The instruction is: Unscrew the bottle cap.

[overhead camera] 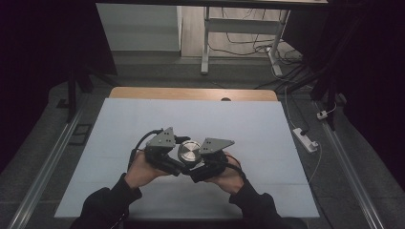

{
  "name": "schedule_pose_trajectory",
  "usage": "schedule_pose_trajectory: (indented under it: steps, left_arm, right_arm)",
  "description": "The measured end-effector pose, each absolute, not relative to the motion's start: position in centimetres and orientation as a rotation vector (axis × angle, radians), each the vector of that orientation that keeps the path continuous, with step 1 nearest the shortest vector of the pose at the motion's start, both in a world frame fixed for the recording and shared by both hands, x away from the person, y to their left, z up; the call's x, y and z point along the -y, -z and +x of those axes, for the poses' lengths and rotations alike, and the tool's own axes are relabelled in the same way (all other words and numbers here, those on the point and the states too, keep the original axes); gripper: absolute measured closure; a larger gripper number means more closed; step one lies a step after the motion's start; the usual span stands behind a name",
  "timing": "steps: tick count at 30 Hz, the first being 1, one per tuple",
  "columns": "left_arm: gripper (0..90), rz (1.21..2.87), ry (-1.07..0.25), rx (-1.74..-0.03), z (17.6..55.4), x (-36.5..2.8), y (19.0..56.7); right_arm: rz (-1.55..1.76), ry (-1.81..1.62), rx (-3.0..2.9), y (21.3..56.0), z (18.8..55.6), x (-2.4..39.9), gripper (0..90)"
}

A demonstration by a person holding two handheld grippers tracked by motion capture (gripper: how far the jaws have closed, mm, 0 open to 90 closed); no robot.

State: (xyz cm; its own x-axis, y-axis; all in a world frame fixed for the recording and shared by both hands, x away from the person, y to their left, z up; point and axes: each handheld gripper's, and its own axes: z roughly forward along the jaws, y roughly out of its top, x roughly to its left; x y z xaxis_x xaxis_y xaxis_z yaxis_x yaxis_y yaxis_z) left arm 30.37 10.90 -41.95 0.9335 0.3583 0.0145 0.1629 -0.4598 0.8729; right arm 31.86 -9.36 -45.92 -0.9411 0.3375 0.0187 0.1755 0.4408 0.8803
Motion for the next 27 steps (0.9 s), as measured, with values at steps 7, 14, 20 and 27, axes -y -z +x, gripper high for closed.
schedule_pose_trajectory:
  steps: [7, 14, 20, 27]
  left_arm:
    - [19.0, 1.999, -0.316, -0.473, 29.5, -10.3, 42.4]
    - [16.6, 2.016, -0.386, -0.55, 28.9, -9.0, 42.1]
    - [3.3, 2.022, -0.15, -0.359, 30.7, -11.8, 41.8]
    - [14.3, 2.008, -0.064, -0.231, 30.9, -12.6, 42.3]
  right_arm:
    - [0.471, -1.535, -2.519, 45.9, 32.0, 9.5, 14.8]
    - [0.508, -1.514, -2.507, 46.2, 32.2, 9.7, 14.7]
    - [0.428, -1.553, -2.532, 45.5, 31.8, 9.5, 14.8]
    - [0.361, -1.542, -2.598, 45.9, 31.3, 8.9, 14.8]
